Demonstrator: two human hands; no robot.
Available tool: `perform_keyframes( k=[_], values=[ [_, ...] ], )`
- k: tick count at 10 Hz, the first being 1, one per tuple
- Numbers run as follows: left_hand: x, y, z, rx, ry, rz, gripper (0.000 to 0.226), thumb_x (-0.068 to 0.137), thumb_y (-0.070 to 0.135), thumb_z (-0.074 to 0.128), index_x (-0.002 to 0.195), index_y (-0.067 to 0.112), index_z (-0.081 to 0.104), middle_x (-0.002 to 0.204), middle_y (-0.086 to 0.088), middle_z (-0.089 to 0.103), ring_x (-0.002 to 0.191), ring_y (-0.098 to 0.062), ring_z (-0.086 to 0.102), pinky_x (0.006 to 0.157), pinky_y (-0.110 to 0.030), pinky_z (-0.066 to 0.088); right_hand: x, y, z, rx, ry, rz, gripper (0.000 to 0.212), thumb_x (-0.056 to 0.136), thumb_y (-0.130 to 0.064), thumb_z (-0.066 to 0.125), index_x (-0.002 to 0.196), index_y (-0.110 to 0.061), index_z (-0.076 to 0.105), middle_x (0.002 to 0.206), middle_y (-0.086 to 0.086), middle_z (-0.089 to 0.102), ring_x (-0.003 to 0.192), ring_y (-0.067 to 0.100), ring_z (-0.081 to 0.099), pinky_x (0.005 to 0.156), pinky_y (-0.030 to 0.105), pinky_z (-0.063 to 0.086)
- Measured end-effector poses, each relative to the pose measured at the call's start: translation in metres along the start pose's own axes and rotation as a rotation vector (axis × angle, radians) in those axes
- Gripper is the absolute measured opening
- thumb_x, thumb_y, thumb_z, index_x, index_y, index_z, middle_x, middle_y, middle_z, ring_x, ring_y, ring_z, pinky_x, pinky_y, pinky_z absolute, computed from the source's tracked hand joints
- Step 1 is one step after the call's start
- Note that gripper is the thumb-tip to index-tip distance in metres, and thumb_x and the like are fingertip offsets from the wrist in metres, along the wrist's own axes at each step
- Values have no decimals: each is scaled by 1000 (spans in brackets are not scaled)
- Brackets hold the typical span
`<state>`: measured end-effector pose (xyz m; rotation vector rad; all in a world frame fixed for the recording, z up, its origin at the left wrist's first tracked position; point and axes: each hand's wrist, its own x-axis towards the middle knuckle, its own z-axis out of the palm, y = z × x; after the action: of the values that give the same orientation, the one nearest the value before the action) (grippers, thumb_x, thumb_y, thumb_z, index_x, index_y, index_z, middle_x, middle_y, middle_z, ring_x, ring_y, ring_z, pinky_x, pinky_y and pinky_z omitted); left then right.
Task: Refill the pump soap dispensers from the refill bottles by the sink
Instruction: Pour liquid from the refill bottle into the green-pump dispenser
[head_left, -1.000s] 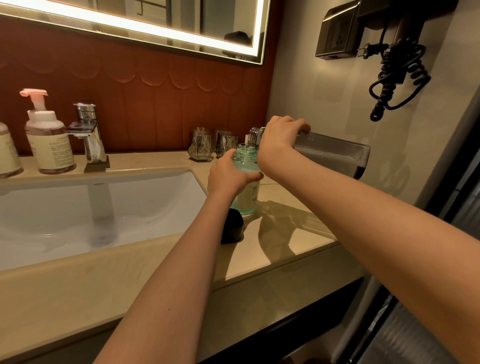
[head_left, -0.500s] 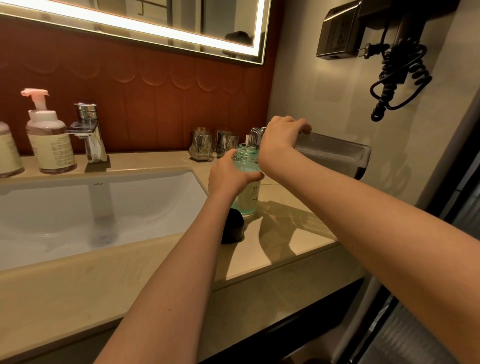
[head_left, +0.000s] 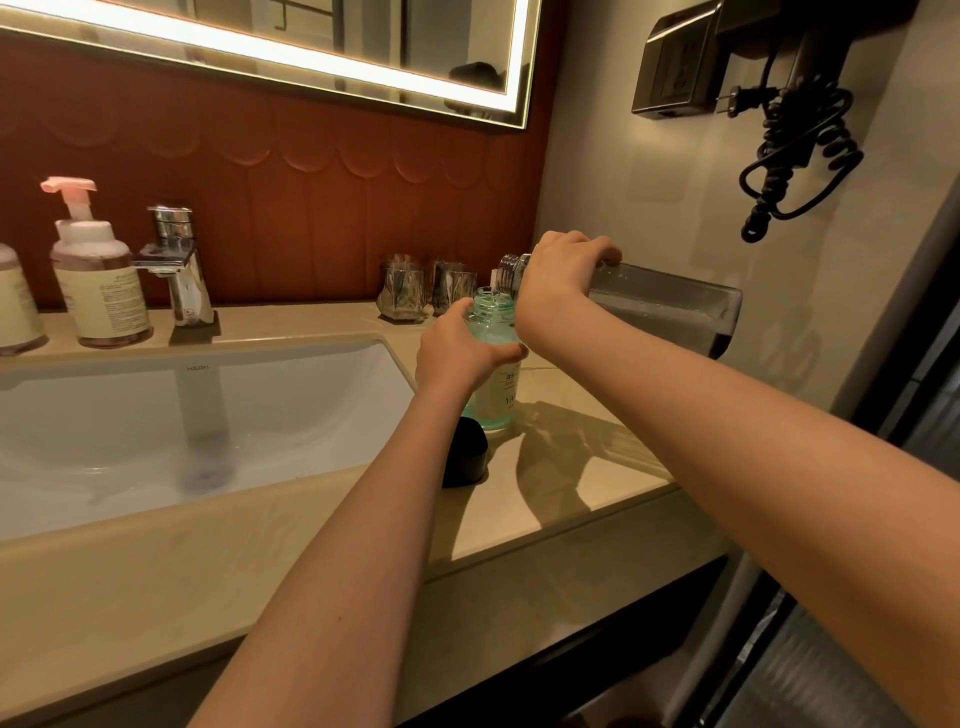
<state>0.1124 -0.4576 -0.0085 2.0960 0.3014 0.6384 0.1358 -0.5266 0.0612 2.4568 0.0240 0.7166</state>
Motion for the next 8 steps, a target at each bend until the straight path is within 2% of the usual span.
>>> perform_keyframes(
  k=[8],
  values=[
    [0, 0, 0, -4, -3, -4, 91, 69, 39, 79, 144, 18, 32, 146, -3, 40, 133, -24, 37, 100, -39, 39, 2, -3, 0, -34, 0, 20, 46, 88, -15, 62, 130, -2, 45, 125, 17, 46, 115, 33, 48, 91, 49, 43]
  ],
)
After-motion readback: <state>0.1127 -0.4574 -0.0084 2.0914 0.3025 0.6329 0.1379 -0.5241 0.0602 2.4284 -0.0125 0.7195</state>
